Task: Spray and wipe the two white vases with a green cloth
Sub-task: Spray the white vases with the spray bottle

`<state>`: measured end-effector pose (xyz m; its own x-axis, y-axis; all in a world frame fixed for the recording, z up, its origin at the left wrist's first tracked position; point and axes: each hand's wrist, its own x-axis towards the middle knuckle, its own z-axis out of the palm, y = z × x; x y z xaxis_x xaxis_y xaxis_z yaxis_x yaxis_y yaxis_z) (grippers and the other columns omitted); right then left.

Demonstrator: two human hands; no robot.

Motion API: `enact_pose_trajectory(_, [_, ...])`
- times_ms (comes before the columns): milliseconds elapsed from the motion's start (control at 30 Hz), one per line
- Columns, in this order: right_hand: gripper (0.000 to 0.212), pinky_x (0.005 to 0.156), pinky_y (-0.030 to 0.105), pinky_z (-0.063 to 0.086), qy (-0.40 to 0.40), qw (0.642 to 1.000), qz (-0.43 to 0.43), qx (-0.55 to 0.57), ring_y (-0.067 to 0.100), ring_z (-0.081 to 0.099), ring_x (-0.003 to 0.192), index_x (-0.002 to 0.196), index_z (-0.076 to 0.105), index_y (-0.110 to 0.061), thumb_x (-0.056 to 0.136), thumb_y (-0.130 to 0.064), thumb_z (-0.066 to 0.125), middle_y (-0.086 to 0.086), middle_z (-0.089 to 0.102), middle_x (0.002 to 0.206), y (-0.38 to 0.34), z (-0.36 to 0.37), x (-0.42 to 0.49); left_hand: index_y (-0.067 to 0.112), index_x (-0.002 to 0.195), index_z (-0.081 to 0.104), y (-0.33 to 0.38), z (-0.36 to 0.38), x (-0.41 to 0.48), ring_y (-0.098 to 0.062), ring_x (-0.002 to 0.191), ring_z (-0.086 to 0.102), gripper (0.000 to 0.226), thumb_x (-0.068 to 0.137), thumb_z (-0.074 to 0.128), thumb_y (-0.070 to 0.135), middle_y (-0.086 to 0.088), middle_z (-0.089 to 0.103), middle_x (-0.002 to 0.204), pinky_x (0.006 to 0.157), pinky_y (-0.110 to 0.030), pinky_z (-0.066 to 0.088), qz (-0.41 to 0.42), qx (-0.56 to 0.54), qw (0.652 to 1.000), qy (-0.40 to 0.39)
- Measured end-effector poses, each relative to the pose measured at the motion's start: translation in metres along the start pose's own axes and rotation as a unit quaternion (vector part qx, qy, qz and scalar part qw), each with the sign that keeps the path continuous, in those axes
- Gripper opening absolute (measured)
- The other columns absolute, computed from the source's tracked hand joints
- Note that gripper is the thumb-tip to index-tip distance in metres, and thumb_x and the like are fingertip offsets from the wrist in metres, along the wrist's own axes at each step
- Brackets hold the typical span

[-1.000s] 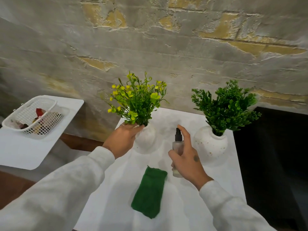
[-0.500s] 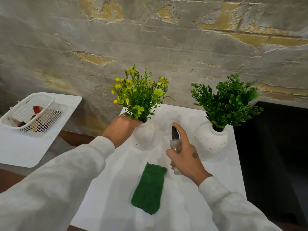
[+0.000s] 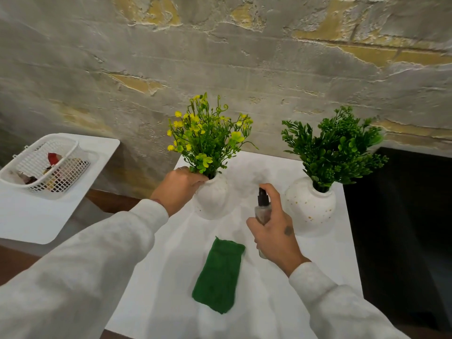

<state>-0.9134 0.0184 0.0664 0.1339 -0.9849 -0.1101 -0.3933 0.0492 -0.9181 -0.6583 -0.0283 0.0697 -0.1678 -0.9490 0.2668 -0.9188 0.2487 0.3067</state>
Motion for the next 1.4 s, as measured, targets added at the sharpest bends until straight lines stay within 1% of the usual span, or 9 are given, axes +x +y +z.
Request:
enact_pose_trajectory(167, [0.080,0.055,0.045,0.057,-0.020,1.000,0.002,0.011,0.030,0.054,0.061,0.129,0.029,-0.069,0.085,-0.008,0.057,0.019,0.057,0.090,-0.002,-0.003,-0.004,0.012,0.091,0.078,0.008,-0.009,0.002,-0.032,0.067,0.064,0.012,0.083,0.069,0.014,-0.014,0.071,0.071,0.062,-0.037,0.054,0.016,0.004,1.000,0.015])
enact_pose_trajectory(367, [0.087,0.051,0.046,0.057,-0.041,0.999,-0.002,0.011,0.033,0.052,0.059,0.135,0.026,-0.070,0.087,-0.005,0.057,0.025,0.057,0.093,-0.002,-0.009,-0.010,0.014,0.093,0.077,0.008,-0.003,0.002,-0.034,0.070,0.064,0.025,0.084,0.057,0.025,-0.015,0.069,0.073,0.064,-0.034,0.050,-0.004,0.008,1.000,0.014])
enact_pose_trajectory(533, [0.085,0.052,0.048,0.058,-0.044,0.999,0.000,0.000,0.035,0.055,0.060,0.135,0.027,-0.070,0.087,-0.006,0.057,0.007,0.059,0.095,0.000,-0.012,-0.014,0.013,0.076,0.078,0.021,0.000,0.003,-0.030,0.053,0.061,0.011,0.072,0.067,0.015,-0.011,0.062,0.056,0.048,-0.027,0.048,0.027,0.052,0.998,0.034])
enact_pose_trajectory(600, [0.085,0.051,0.048,0.057,-0.043,0.999,0.001,-0.001,0.036,0.055,0.060,0.135,0.026,-0.070,0.087,-0.006,0.057,0.012,0.059,0.095,-0.002,-0.013,-0.014,0.013,0.071,0.076,0.027,0.001,0.004,-0.030,0.053,0.061,0.004,0.070,0.075,0.010,-0.009,0.062,0.054,0.046,-0.025,0.047,0.034,0.069,0.996,0.034])
enact_pose_trajectory(700, [0.088,0.049,0.051,0.055,-0.036,0.999,0.002,0.005,0.033,0.051,0.058,0.134,0.024,-0.073,0.087,-0.005,0.056,0.021,0.058,0.091,-0.005,-0.014,-0.015,0.017,0.063,0.071,0.037,0.005,0.007,-0.030,0.057,0.060,0.015,0.063,0.084,0.010,-0.004,0.062,0.054,0.044,-0.024,0.042,0.027,0.146,0.989,0.003])
enact_pose_trajectory(867, [0.089,0.051,0.054,0.057,-0.038,0.999,0.003,0.009,0.049,0.056,0.066,0.134,0.024,-0.073,0.087,-0.005,0.057,0.005,0.059,0.094,-0.009,-0.015,-0.018,0.018,0.071,0.066,0.035,0.008,0.011,-0.031,0.061,0.060,0.019,0.065,0.080,0.006,-0.004,0.062,0.062,0.040,-0.030,0.045,0.045,0.154,0.986,-0.037])
enact_pose_trajectory(1000, [0.089,0.047,0.049,0.056,-0.032,0.999,0.004,0.012,0.032,0.053,0.059,0.133,0.024,-0.073,0.087,-0.005,0.057,0.004,0.060,0.097,-0.009,-0.018,-0.023,0.023,0.095,0.072,0.018,0.000,0.008,-0.031,0.062,0.061,0.036,0.066,0.073,-0.001,-0.006,0.066,0.070,0.044,-0.029,0.043,0.106,0.152,0.982,-0.046])
enact_pose_trajectory(1167, [0.089,0.048,0.050,0.057,-0.027,1.000,0.009,0.012,0.030,0.053,0.060,0.133,0.025,-0.074,0.087,-0.004,0.058,-0.004,0.059,0.101,-0.008,-0.019,-0.029,0.016,0.068,0.069,0.022,0.001,0.020,-0.028,0.050,0.057,0.019,0.064,0.081,0.001,-0.005,0.061,0.056,0.043,-0.025,0.040,0.105,0.122,0.986,-0.036])
enact_pose_trajectory(1400, [0.088,0.050,0.051,0.057,-0.020,1.000,0.016,0.005,0.032,0.054,0.063,0.133,0.025,-0.073,0.087,-0.005,0.058,0.003,0.060,0.099,-0.006,-0.022,-0.031,0.011,0.068,0.068,0.029,0.012,0.020,-0.032,0.061,0.060,0.015,0.070,0.075,-0.001,-0.008,0.063,0.058,0.051,-0.028,0.044,0.072,0.117,0.990,-0.005])
